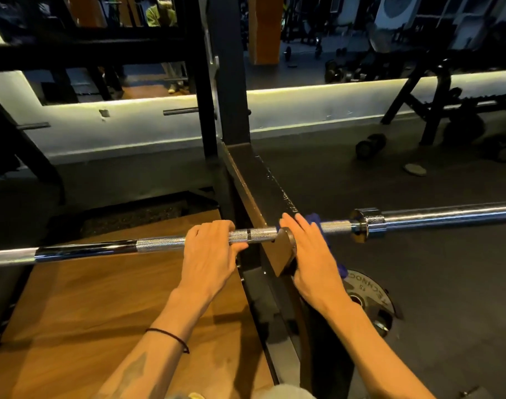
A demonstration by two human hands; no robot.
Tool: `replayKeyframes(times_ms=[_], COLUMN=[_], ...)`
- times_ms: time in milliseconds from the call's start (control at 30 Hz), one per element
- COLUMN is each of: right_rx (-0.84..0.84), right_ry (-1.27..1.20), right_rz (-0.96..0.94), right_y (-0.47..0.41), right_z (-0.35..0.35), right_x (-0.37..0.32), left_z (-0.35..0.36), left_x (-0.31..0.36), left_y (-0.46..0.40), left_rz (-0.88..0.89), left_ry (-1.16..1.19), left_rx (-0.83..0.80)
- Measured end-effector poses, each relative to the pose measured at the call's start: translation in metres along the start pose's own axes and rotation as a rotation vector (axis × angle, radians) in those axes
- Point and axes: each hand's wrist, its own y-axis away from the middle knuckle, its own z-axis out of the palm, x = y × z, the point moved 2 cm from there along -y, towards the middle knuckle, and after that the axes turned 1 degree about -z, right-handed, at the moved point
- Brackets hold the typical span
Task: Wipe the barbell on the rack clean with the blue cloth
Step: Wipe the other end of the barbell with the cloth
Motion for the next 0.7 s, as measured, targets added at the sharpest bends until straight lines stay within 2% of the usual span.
replayKeyframes(times_ms=[67,133,233,300,367,433,500,567,700], right_rx=[-0.033,0.000,0.155,0.179,0.113,-0.031,-0.121,-0.119,0.056], right_ry=[0.081,0.130,0.155,0.145,0.045,-0.036,0.028,0.136,0.221], right_rz=[-0.119,-0.109,0.151,0.241,0.138,-0.017,-0.124,-0.157,0.129], right_y=[0.000,0.002,0.006,0.004,0.000,-0.009,-0.019,-0.022,-0.009], right_z=[-0.003,-0.014,-0.029,-0.019,-0.005,0.001,-0.007,-0.018,-0.038], right_x=[0.008,0.030,0.049,0.038,0.020,0.004,0.004,0.013,0.053], left_z=[-0.001,-0.002,-0.003,-0.002,0.000,0.000,0.001,0.002,0.003], left_x=[0.002,0.002,0.002,0.003,0.005,0.004,0.002,0.002,0.003], left_y=[0.001,0.000,-0.001,0.000,0.003,0.003,0.002,0.002,0.005], left_rz=[0.022,0.033,0.026,0.023,0.036,0.040,0.038,0.042,0.040], left_ry=[-0.040,-0.062,-0.076,-0.106,-0.156,-0.192,-0.207,-0.219,-0.200], left_rx=[-0.026,-0.043,-0.039,-0.032,-0.032,-0.036,-0.056,-0.066,-0.043])
